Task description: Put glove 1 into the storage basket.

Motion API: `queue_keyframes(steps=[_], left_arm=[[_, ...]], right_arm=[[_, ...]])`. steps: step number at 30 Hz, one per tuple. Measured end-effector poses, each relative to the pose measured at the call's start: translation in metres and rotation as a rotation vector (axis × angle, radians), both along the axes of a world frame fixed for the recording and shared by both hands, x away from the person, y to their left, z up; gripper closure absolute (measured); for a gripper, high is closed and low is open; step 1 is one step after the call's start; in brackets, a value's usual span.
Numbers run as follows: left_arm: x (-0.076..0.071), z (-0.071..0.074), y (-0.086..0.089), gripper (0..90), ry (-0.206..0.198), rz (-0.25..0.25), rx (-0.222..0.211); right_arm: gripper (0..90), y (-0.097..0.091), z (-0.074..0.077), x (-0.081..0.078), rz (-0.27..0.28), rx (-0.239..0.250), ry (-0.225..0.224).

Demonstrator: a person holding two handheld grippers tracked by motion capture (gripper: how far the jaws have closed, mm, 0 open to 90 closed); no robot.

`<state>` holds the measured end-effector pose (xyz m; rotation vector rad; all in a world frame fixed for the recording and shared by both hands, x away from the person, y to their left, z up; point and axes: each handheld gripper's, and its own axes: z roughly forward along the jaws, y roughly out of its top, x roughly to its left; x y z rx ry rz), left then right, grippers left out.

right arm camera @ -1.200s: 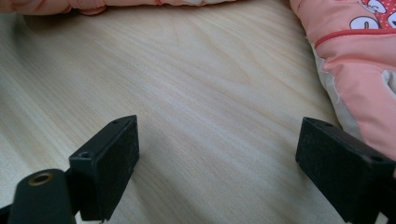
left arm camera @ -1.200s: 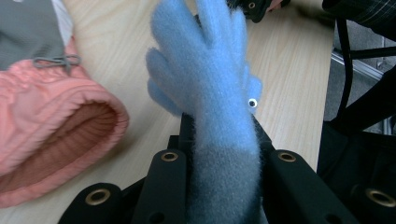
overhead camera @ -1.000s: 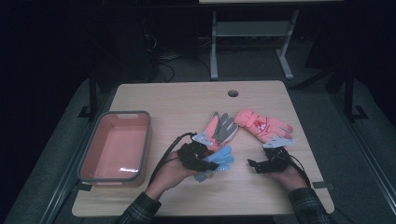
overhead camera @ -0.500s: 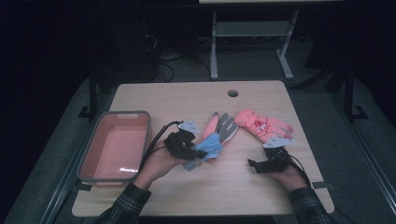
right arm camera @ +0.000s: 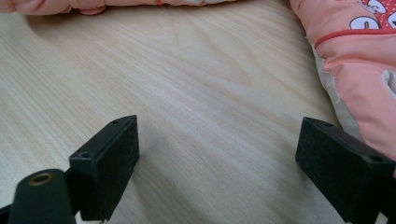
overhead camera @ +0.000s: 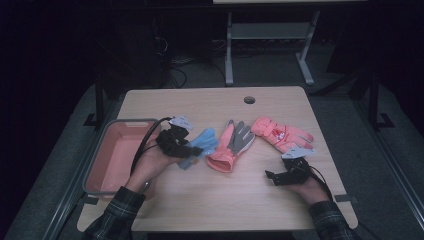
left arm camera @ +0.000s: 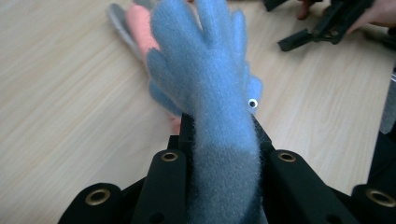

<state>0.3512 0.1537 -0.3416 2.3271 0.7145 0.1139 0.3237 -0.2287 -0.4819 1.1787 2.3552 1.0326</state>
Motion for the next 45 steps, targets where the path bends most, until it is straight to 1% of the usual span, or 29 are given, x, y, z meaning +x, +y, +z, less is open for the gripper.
queue_keyframes(steps=[2,7,8,9,10,11,13,14,18,22,25,26,28,29,32,33,34,35,36,37,38,41,42,43,44,45], left_arm=[[0.003,0.004,0.008,74.5,-0.008,0.017,0.008],[0.009,0.013,0.029,74.6,-0.020,0.049,-0.011],[0.011,0.015,0.036,74.6,-0.028,0.066,-0.011],[0.011,0.015,0.036,74.6,-0.028,0.066,-0.011],[0.012,0.016,0.041,74.6,-0.032,0.067,0.001],[0.013,0.017,0.045,74.6,-0.034,0.074,0.005],[0.015,0.018,0.052,74.6,-0.040,0.093,0.002],[0.016,0.019,0.056,74.6,-0.044,0.094,0.009],[0.021,0.018,0.075,74.6,-0.039,0.137,0.010],[0.025,0.016,0.089,74.6,-0.039,0.170,0.018],[0.028,0.016,0.099,74.6,-0.049,0.194,0.020],[0.029,0.016,0.103,74.6,-0.054,0.209,0.015],[0.030,0.016,0.109,74.6,-0.059,0.225,0.012],[0.032,0.016,0.113,74.5,-0.065,0.229,0.016],[0.034,0.012,0.122,74.6,-0.064,0.255,0.012],[0.036,0.010,0.125,74.6,-0.066,0.259,0.022],[0.036,0.008,0.127,74.6,-0.062,0.268,0.022],[0.038,0.005,0.131,74.6,-0.065,0.272,0.036],[0.039,0.000,0.136,74.6,-0.061,0.283,0.041],[0.039,0.000,0.136,74.6,-0.061,0.283,0.041],[0.041,-0.004,0.140,74.6,-0.061,0.289,0.052],[0.044,-0.013,0.146,74.6,-0.049,0.313,0.054],[0.045,-0.016,0.148,74.6,-0.045,0.320,0.065],[0.047,-0.021,0.151,74.6,-0.035,0.332,0.069],[0.048,-0.024,0.153,74.5,-0.029,0.339,0.083],[0.048,-0.024,0.153,74.6,-0.029,0.339,0.083]], right_arm=[[12.8,0.000,0.000,0.000,0.000,0.000,0.000],[12.8,0.000,0.000,0.000,0.001,-0.001,0.001],[12.8,0.000,0.000,0.000,0.000,0.000,0.000],[12.8,0.000,0.000,0.000,0.000,0.000,0.000],[12.8,0.000,0.000,0.000,0.000,0.000,0.000],[12.8,0.000,0.000,0.000,0.000,0.000,0.000],[12.8,0.000,0.000,0.000,0.000,0.000,0.000],[12.9,0.000,0.000,0.000,0.000,0.000,0.000],[12.8,0.000,0.000,0.000,0.000,0.000,0.000],[12.9,0.000,0.000,0.000,0.001,0.000,0.001],[12.8,0.000,0.000,0.000,0.000,-0.001,0.000],[12.8,0.000,0.000,0.000,0.000,-0.001,0.000],[12.8,0.000,0.000,0.000,0.000,-0.001,0.000],[12.9,0.000,0.000,0.000,0.000,0.000,0.000],[12.9,0.000,0.000,0.000,0.000,-0.001,0.000],[12.9,0.000,0.000,0.000,0.000,-0.001,0.000],[12.9,0.000,0.000,0.000,0.000,0.000,-0.001],[12.9,0.000,0.000,0.000,0.001,-0.002,-0.004],[12.9,0.000,0.000,0.000,0.001,-0.002,-0.004],[12.9,0.000,0.000,0.000,0.001,-0.002,-0.004],[12.9,0.000,0.000,0.000,0.002,-0.002,-0.006],[12.9,0.000,0.000,0.000,0.001,-0.002,-0.005],[12.8,0.000,0.000,0.000,0.002,-0.001,-0.005],[12.8,0.000,0.000,0.000,0.002,-0.002,-0.005],[12.9,0.000,0.000,0.000,0.002,-0.001,-0.005],[12.9,0.000,0.000,0.000,0.002,-0.001,-0.005]])
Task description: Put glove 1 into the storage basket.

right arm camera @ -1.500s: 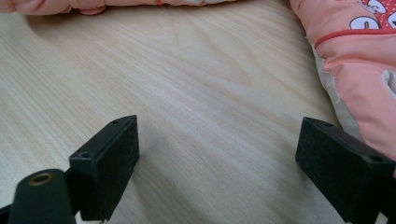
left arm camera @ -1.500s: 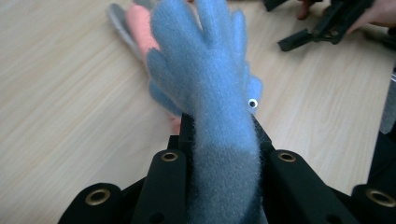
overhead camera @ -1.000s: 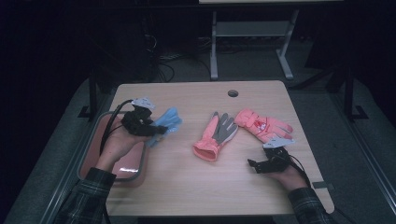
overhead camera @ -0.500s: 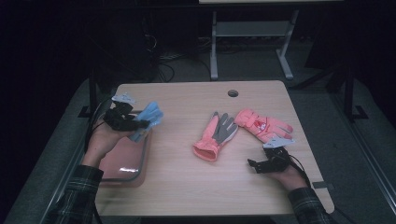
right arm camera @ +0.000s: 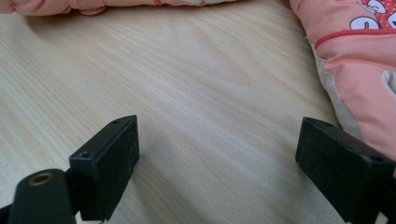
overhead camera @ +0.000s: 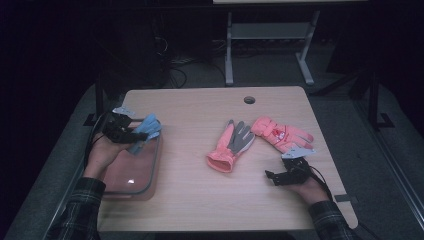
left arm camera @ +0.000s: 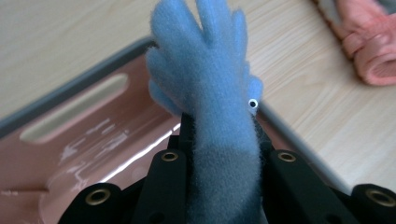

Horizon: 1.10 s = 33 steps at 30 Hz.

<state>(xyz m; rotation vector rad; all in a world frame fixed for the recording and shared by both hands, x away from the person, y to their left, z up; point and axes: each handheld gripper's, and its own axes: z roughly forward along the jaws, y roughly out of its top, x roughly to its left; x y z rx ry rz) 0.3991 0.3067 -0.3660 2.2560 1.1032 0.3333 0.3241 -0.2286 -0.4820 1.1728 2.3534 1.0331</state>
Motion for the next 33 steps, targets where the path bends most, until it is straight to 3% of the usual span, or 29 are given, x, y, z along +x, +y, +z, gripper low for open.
queue_keyframes(steps=[1,4,9,19,21,24,30,33], left_arm=[[0.002,-0.004,0.002,74.5,0.003,0.011,0.011],[0.006,-0.013,0.008,74.5,0.016,0.025,-0.014],[0.010,-0.028,0.013,74.3,0.044,0.042,0.018],[0.017,-0.053,0.013,70.4,0.127,0.039,0.027],[0.017,-0.056,0.011,65.6,0.146,0.028,0.031],[0.017,-0.058,0.009,47.0,0.150,0.033,0.044],[0.013,-0.042,0.014,17.0,0.101,0.073,0.010],[0.008,-0.033,0.016,13.7,0.083,0.085,-0.020]], right_arm=[[12.9,0.000,0.000,0.000,0.000,0.000,0.000],[12.9,0.000,0.000,0.000,0.001,0.000,-0.002],[12.9,0.000,0.000,0.000,0.000,0.000,0.000],[12.9,0.000,0.000,0.000,0.005,0.000,-0.002],[12.9,0.000,0.000,0.000,0.005,0.000,-0.002],[12.9,0.000,0.000,0.000,0.005,0.000,-0.002],[12.9,0.000,0.000,0.000,0.003,0.000,-0.001],[12.9,0.000,0.000,0.000,0.004,-0.001,-0.002]])
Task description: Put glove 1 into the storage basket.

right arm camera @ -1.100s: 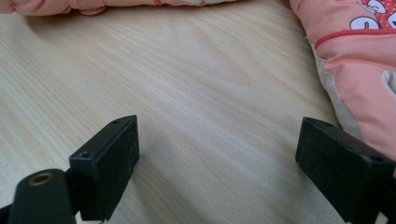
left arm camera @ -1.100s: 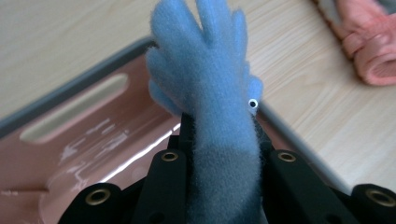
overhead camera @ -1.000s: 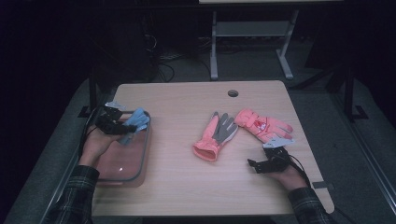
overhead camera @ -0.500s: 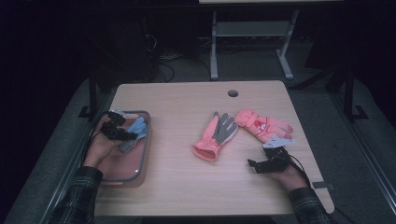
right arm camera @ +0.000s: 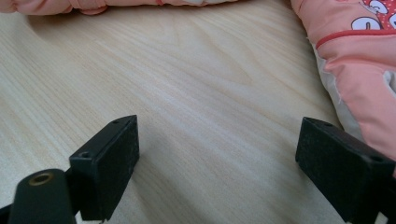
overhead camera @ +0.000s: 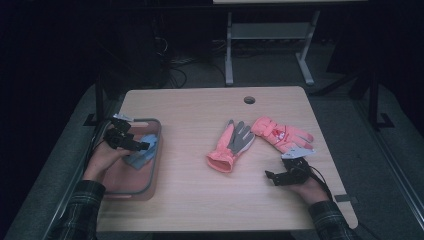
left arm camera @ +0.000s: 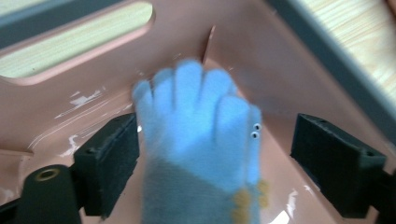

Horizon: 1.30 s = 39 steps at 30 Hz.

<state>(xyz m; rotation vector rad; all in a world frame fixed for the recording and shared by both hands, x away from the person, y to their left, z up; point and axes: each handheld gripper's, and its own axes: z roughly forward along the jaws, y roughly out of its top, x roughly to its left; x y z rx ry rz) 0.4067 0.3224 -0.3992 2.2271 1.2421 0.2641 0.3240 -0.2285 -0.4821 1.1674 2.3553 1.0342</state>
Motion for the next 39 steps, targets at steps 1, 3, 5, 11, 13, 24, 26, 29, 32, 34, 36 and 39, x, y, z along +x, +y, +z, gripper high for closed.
queue_keyframes(steps=[1,3,5,11,13,24,26,29,32,34,36,39], left_arm=[[-0.001,0.002,0.000,13.7,-0.006,0.000,-0.003],[-0.005,0.007,-0.001,13.5,-0.016,-0.002,-0.014],[-0.011,0.014,-0.007,13.5,-0.031,-0.008,-0.023],[-0.021,0.028,-0.022,13.5,-0.064,-0.039,-0.050],[-0.024,0.031,-0.030,13.5,-0.070,-0.053,-0.054],[-0.048,0.042,-0.083,13.6,-0.114,-0.136,-0.111],[-0.051,0.043,-0.092,13.6,-0.113,-0.153,-0.127],[-0.054,0.041,-0.105,13.8,-0.115,-0.171,-0.136],[-0.059,0.037,-0.117,13.8,-0.111,-0.187,-0.146],[-0.063,0.034,-0.125,13.9,-0.109,-0.194,-0.152],[-0.066,0.031,-0.133,14.1,-0.116,-0.196,-0.150],[-0.072,0.025,-0.146,14.1,-0.113,-0.212,-0.136]], right_arm=[[12.9,0.000,0.000,0.000,0.000,0.000,0.000],[12.9,0.000,0.000,0.000,-0.001,0.000,0.000],[12.9,0.000,0.000,0.000,-0.001,0.000,0.000],[12.9,0.000,0.000,0.000,-0.002,0.000,0.002],[12.9,0.000,0.000,0.000,-0.002,0.000,0.002],[12.9,0.000,0.000,0.000,0.007,-0.004,0.003],[12.9,0.000,0.000,-0.001,0.006,0.000,0.005],[12.9,0.001,0.000,-0.001,0.006,0.001,0.006],[12.9,0.001,0.000,-0.001,0.007,0.001,0.005],[12.9,0.001,0.000,-0.001,0.007,0.001,0.005],[12.9,0.001,0.000,-0.001,0.007,0.000,0.005],[12.9,0.001,0.000,-0.001,0.007,0.001,0.005]])
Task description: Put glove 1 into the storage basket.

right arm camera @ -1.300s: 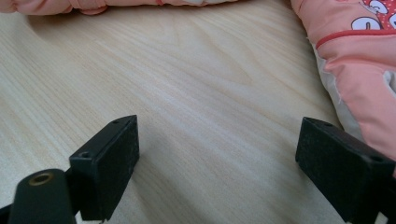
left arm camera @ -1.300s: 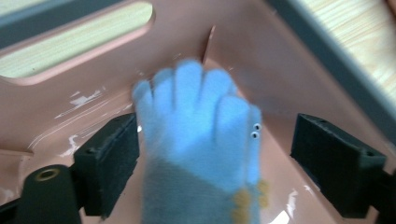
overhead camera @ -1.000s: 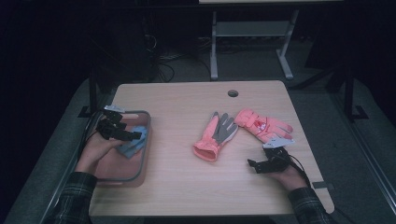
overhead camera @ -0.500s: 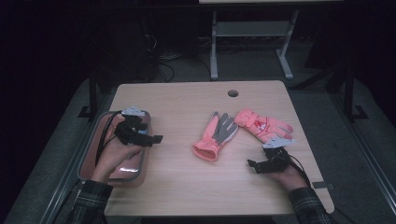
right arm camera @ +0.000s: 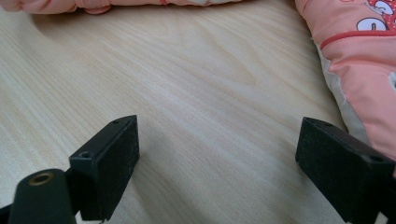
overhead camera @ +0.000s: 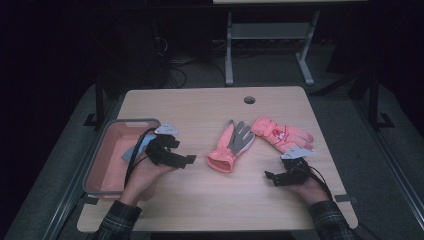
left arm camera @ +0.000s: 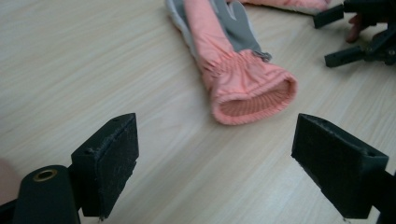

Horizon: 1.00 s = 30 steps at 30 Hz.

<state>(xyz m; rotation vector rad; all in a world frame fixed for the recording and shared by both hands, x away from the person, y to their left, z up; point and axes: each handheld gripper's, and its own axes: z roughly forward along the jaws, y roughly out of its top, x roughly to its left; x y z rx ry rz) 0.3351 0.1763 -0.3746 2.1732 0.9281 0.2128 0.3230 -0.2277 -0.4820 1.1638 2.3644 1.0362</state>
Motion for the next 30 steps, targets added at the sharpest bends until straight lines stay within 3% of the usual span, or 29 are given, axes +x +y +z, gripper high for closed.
queue_keyframes(steps=[7,15,20,30], left_arm=[[-0.015,-0.016,-0.019,14.1,-0.010,-0.047,0.014],[-0.024,-0.040,-0.027,14.1,-0.028,-0.068,0.041],[-0.026,-0.054,-0.027,14.1,-0.044,-0.076,0.072],[-0.032,-0.079,-0.024,14.0,-0.055,-0.068,0.092]], right_arm=[[12.8,0.000,0.000,0.000,-0.002,-0.001,0.001],[12.4,0.002,0.000,-0.002,-0.011,-0.003,0.002],[12.4,0.003,0.000,-0.003,-0.026,0.002,0.006],[12.4,0.004,0.000,-0.004,-0.035,-0.002,0.000]])
